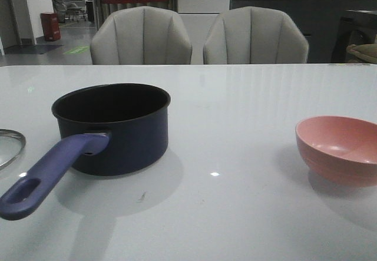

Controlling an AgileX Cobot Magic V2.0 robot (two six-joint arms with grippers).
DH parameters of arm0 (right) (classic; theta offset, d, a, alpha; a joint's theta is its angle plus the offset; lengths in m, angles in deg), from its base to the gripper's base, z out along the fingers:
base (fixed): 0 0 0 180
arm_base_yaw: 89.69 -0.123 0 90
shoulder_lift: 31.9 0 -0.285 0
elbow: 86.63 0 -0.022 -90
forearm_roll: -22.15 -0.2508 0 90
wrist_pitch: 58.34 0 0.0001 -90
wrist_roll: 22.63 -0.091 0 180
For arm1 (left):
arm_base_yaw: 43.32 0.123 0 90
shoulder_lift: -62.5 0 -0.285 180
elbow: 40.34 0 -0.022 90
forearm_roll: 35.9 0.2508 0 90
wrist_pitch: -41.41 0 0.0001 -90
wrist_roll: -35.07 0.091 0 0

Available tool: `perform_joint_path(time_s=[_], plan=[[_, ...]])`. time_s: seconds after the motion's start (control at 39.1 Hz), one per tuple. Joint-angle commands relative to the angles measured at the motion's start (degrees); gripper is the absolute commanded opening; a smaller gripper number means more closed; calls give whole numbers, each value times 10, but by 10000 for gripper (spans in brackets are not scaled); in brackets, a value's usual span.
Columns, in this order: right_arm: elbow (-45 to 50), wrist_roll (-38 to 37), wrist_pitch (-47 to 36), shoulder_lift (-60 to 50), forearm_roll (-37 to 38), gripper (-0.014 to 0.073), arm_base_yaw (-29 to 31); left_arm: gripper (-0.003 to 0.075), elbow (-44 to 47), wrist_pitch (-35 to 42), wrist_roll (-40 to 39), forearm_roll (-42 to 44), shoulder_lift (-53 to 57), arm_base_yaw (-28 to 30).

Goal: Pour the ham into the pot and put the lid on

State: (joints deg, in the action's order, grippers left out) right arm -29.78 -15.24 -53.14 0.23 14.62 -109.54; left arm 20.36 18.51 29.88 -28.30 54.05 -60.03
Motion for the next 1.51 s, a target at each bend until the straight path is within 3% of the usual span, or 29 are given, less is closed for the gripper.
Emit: perform_joint_path(time_s=[0.0, 0.28, 0.36, 0.46, 0.49, 0.56, 0.92, 1.28, 1.49], plan=[[27, 5, -91, -28, -1, 441, -1, 625, -15, 47, -5, -3, -6, 1], [86, 5, -102, -35, -1, 428, -1, 625, -15, 47, -5, -4, -6, 1], [86, 5, -102, -35, -1, 335, -1, 625, -14, 47, -5, -4, -6, 1], [86, 5, -101, -35, -1, 118, -1, 625, -14, 45, -5, -5, -6, 1], [86, 5, -101, -35, -1, 112, -1, 625, -14, 45, -5, -6, -6, 1], [86, 5, -102, -35, -1, 149, -1, 625, -14, 45, -5, -13, -6, 1], [86, 5, -101, -35, -1, 147, -1, 625, -20, 26, -5, -16, -41, 2], [86, 5, -101, -35, -1, 147, -1, 625, -138, 1, -120, 2, -284, 2], [86, 5, -101, -35, -1, 147, -1, 625, -243, -99, -145, 27, -426, 9]])
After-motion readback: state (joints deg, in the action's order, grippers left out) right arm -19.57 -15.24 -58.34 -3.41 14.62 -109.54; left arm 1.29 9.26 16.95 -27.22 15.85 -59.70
